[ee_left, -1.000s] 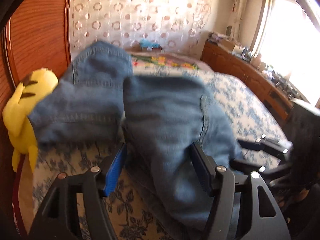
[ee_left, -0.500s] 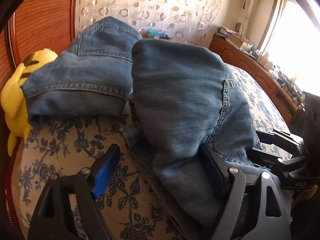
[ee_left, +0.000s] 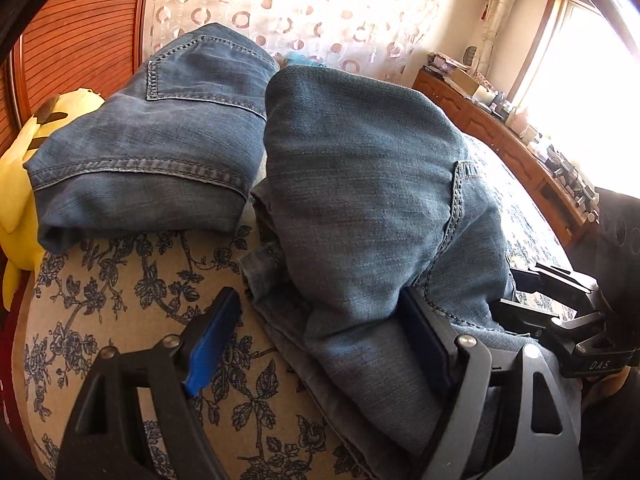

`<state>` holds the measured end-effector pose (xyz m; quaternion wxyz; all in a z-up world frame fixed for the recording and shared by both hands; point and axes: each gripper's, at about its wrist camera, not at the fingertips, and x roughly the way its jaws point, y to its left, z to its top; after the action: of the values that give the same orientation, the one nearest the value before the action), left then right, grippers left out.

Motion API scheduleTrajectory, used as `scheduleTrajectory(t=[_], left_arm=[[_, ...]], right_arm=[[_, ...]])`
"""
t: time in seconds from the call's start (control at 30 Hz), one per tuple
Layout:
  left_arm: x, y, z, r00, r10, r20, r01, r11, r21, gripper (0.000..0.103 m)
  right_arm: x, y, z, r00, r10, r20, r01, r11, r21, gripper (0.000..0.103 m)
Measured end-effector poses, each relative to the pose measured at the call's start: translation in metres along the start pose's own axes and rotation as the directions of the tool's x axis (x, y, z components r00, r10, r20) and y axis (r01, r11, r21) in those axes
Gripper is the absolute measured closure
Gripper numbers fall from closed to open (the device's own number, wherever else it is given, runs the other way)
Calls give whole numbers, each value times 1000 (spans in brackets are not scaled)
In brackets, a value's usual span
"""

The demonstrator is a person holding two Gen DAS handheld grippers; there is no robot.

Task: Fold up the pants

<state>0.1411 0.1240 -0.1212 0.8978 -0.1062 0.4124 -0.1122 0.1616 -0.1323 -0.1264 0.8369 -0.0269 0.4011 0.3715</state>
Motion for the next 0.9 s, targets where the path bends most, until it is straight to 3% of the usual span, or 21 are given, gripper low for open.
scheduleTrajectory(t=[0.17,0.33,0.63,0.7,0.73,0.77,0.8,0.9], left_arm=[[-1,-1,0,1000,-13,3,13,1000,-6,28],[-3,-2,-3,999,-46,0,46,999,-19,42],[-6,-6,-7,999,-32,11,32,999,-7,46],[-7,-8,-8,999,-30,15,30,999,-10,48],[-8,-9,-9,999,-31,16,31,999,-11,50],[-9,-9,-10,999,-32,22,32,999,-13,65],[-11,-10,-10,995,-96,21,96,995,-25,77],[-14,-19,-11,998,-51,22,51,999,7,80]], right_arm=[[2,-2,1,1000,21,-12,-21,1000,16,40],[3,-3,1,999,48,-24,-48,999,19,46],[4,-3,1,997,64,-38,-63,998,13,51],[4,-1,2,997,66,-34,-66,998,6,59],[4,1,1,997,65,-29,-65,998,0,61],[3,3,1,998,62,-27,-62,998,-9,64],[2,5,0,998,58,-19,-59,998,-18,69],[-4,13,-2,999,42,17,-41,998,-54,80]])
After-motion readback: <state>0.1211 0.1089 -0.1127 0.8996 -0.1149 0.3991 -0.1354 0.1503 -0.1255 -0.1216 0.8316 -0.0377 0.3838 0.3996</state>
